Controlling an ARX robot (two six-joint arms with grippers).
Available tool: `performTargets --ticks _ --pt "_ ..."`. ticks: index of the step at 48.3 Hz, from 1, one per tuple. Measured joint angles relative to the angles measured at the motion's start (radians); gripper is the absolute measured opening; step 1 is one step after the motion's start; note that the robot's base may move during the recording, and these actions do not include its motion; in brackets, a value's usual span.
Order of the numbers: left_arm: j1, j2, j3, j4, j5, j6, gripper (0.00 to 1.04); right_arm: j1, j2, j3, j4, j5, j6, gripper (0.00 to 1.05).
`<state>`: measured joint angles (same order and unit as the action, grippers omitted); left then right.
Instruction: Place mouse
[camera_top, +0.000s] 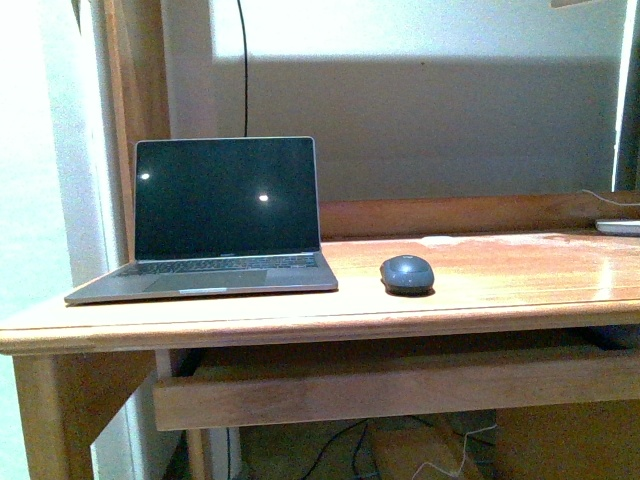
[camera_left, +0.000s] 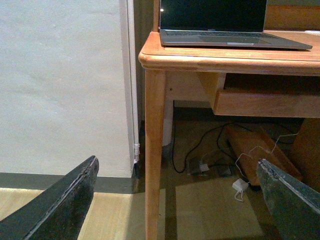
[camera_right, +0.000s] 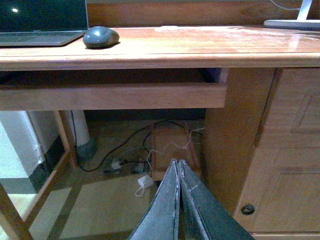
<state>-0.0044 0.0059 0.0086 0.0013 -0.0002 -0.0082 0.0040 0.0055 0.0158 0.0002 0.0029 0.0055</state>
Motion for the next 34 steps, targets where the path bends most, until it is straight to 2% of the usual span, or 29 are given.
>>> performTargets --ticks 5,15,24,30,34 --pt "0.0 0.0 0.0 0.0 0.0 0.0 0.97 0.0 0.0 0.0 0.0 0.0 -0.002 0.05" --pt "0.0 0.0 0.0 0.0 0.0 0.0 0.97 0.0 0.0 0.0 0.0 0.0 -0.002 0.4" --pt "0.0 0.0 0.0 0.0 0.0 0.0 0.97 0.0 0.0 0.0 0.0 0.0 -0.002 0.81" --pt "0.0 0.0 0.0 0.0 0.0 0.0 0.97 0.0 0.0 0.0 0.0 0.0 -0.002 0.99" --pt "0.0 0.0 0.0 0.0 0.0 0.0 0.97 0.0 0.0 0.0 0.0 0.0 -0.002 0.97"
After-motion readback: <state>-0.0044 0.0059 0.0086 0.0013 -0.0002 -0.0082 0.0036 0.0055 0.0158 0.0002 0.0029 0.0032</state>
